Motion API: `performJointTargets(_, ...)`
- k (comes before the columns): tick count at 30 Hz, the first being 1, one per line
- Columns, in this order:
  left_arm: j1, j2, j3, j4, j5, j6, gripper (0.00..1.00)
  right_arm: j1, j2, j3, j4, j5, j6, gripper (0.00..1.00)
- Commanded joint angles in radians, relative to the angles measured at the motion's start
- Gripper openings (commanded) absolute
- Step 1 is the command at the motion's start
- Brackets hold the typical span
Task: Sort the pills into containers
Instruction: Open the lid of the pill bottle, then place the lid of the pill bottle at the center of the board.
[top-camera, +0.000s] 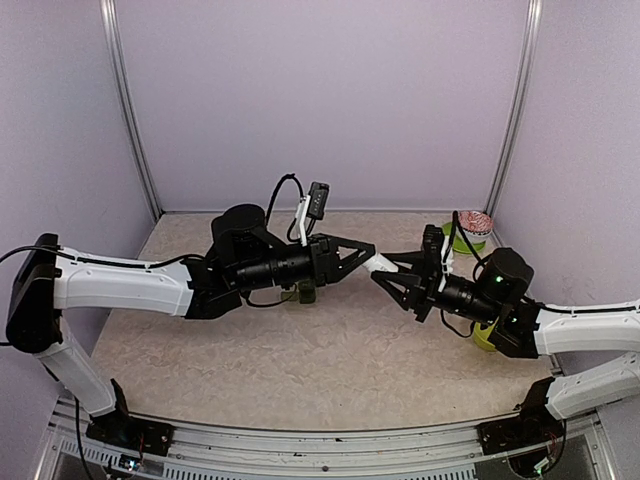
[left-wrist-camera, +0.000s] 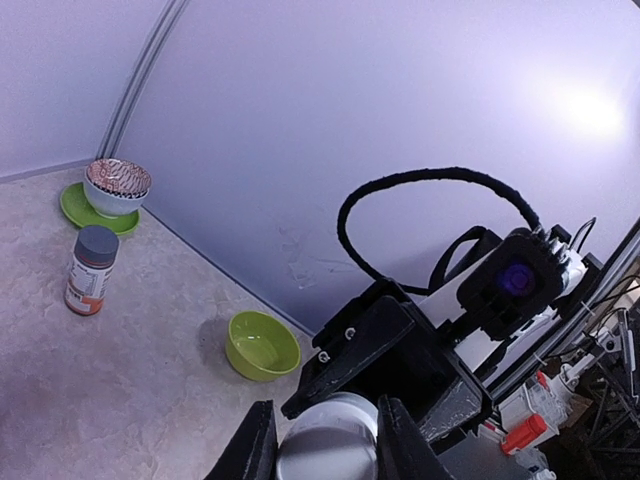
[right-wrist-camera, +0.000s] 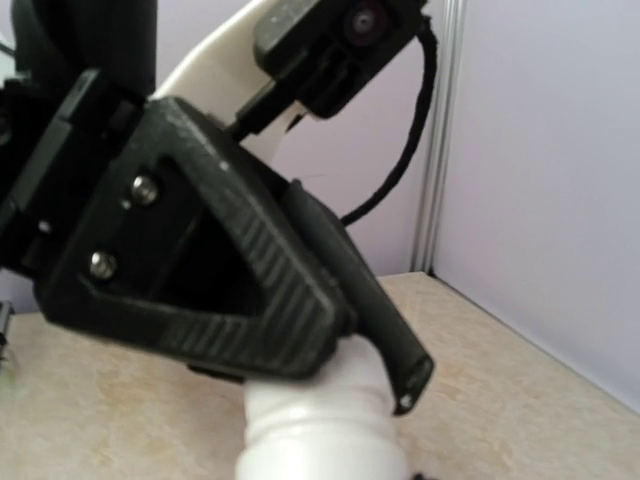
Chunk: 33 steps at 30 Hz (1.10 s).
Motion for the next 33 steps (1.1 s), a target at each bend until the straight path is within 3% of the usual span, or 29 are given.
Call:
performJointTargets(1, 0.007, -0.022, 0.049, -0.109, -0.063, -0.031, 0.21, 0.0, -0.02, -0.015, 0.012, 0.019, -0.089, 0.14)
performJointTargets(17, 0.032, -0.015, 0.079, -0.137, -0.001, -0.13, 0.22, 0.0, -0.111, -0.067, -0.017, 0.065, -0.278, 0.13)
performJointTargets(24, 0.056, -0.064, 0.056, -0.253, -0.122, -0.021, 0.25, 0.0, -0.136, -0.089, 0.024, 0.074, -0.218, 0.13)
performJointTargets(33, 0.138, -0.14, -0.087, -0.375, -0.265, 0.063, 0.25, 0.0, -0.125, -0.124, 0.141, 0.053, -0.153, 0.13)
